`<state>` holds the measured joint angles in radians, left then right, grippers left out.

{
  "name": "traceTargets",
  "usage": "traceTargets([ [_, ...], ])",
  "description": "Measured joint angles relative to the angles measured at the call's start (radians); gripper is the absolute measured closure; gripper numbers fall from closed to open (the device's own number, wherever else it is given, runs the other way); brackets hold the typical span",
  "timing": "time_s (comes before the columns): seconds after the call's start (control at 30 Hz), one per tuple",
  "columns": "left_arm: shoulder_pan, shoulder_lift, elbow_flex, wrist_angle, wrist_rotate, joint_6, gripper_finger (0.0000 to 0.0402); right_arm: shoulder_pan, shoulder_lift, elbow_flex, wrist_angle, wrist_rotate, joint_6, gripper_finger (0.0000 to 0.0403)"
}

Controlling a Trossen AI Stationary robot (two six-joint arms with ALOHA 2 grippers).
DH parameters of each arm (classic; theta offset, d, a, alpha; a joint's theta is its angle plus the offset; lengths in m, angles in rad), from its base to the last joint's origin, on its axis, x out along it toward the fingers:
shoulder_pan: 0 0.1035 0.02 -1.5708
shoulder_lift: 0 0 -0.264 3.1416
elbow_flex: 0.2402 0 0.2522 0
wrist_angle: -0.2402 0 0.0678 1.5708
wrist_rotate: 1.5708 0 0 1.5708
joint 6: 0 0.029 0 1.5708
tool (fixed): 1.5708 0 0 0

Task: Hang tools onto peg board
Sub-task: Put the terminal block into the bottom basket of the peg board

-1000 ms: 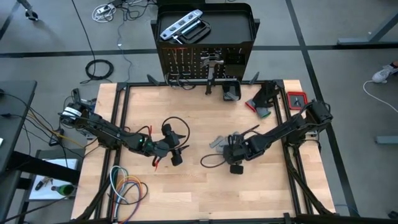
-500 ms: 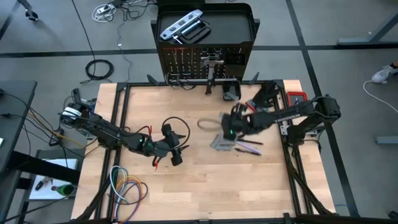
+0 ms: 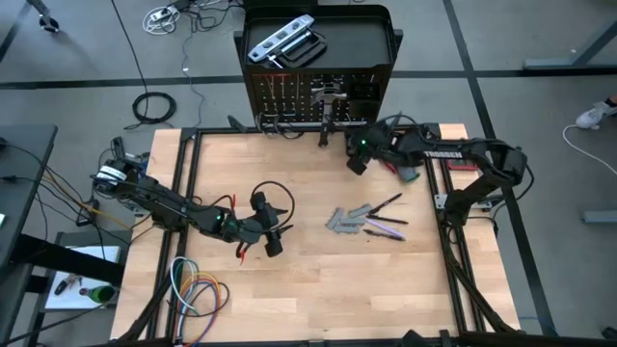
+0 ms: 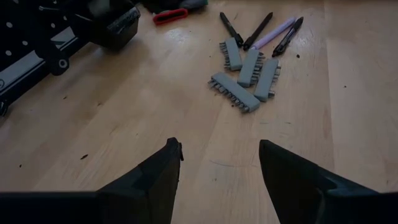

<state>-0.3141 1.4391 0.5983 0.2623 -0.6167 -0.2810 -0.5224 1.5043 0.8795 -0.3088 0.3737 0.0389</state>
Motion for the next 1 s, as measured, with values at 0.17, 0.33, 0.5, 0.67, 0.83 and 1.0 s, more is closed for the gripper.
traceTargets([
  [0.17, 0.000, 0.000, 0.000, 0.000, 0.000, -0.003, 0.0184, -0.008, -0.006, 0.001, -0.031, -0.008, 0.028, 0.0154],
  [0.33, 0.000, 0.000, 0.000, 0.000, 0.001, -0.014, 0.0184, 0.069, -0.051, 0.001, -0.129, -0.017, 0.080, 0.0141],
  [0.5, 0.000, 0.000, 0.000, -0.005, 0.005, -0.038, 0.0184, 0.228, -0.115, 0.001, -0.183, -0.146, 0.127, 0.0156],
  [0.67, 0.000, 0.000, 0.000, -0.005, 0.015, -0.038, 0.0184, 0.440, -0.101, 0.002, -0.178, -0.237, 0.198, 0.0168],
  [0.83, 0.000, 0.000, 0.000, -0.004, 0.019, -0.038, 0.0184, 0.581, -0.011, 0.002, -0.186, -0.216, 0.282, 0.0169],
  [1.0, 0.000, 0.000, 0.000, 0.006, 0.019, -0.038, 0.0184, 0.606, 0.044, 0.002, -0.313, -0.191, 0.279, 0.0169],
])
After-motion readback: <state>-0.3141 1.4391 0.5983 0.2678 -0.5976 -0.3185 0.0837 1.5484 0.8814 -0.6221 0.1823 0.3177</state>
